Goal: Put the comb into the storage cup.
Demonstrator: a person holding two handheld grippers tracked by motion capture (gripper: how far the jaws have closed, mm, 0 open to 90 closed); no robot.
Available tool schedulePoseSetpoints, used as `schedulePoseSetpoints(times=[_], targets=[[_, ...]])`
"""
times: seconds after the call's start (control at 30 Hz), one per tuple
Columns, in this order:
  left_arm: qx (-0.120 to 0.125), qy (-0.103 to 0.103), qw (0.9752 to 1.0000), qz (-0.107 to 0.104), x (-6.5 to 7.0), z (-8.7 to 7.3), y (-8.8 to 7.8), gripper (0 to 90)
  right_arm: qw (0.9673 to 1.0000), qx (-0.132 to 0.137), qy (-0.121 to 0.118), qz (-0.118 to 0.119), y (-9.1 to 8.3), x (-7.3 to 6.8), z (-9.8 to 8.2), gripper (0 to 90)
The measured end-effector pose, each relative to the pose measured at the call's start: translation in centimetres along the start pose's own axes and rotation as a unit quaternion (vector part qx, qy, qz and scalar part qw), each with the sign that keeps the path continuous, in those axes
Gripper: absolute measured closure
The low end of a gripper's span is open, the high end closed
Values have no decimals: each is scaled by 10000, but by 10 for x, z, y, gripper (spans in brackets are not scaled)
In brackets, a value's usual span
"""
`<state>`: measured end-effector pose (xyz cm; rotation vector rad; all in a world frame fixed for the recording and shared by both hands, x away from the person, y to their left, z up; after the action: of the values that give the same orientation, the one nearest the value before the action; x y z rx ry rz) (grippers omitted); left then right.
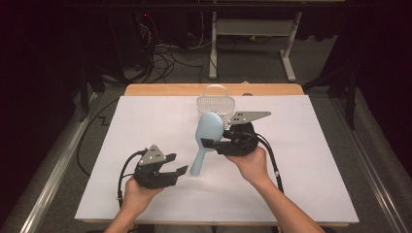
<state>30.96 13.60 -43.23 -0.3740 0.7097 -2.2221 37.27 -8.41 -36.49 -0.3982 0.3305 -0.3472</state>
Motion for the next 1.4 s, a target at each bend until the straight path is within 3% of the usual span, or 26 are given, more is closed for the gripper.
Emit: schedulePoseSetpoints(times=[0.13,0.33,0.4,0.6,0.67,1.07,1.4], targets=[[138,-93,9998,89,-7,-5,-4,396,10000,-10,46,-51,-3,5,4,594],[161,-192,9995,174,-17,-14,-9,395,9998,-28,117,-175,-6,16,10,594],[178,-257,9994,180,-21,-17,-10,345,9997,-17,146,-209,-8,20,13,594],[168,-370,9986,331,-34,-28,-16,344,9992,10,208,-349,-13,31,21,593],[165,-424,9983,369,-40,-33,-18,304,9990,13,219,-398,-15,34,23,593],[284,-739,9945,687,-63,-55,-28,174,9974,89,284,-658,-24,55,42,593],[441,-862,9909,933,-74,-66,-38,173,9951,141,283,-941,-39,66,62,593]])
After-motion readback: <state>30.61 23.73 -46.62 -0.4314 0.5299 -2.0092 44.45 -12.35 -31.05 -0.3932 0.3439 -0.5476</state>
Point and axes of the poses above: each handheld gripper's, and its own axes: y roughly forward along the jaws, z roughly out of its top, x roughly to its right, the point moved 4 cm from there along y, roughly forward along the jaws, and after that the axes turned 6 degrees about z, right-handed, at the moved point
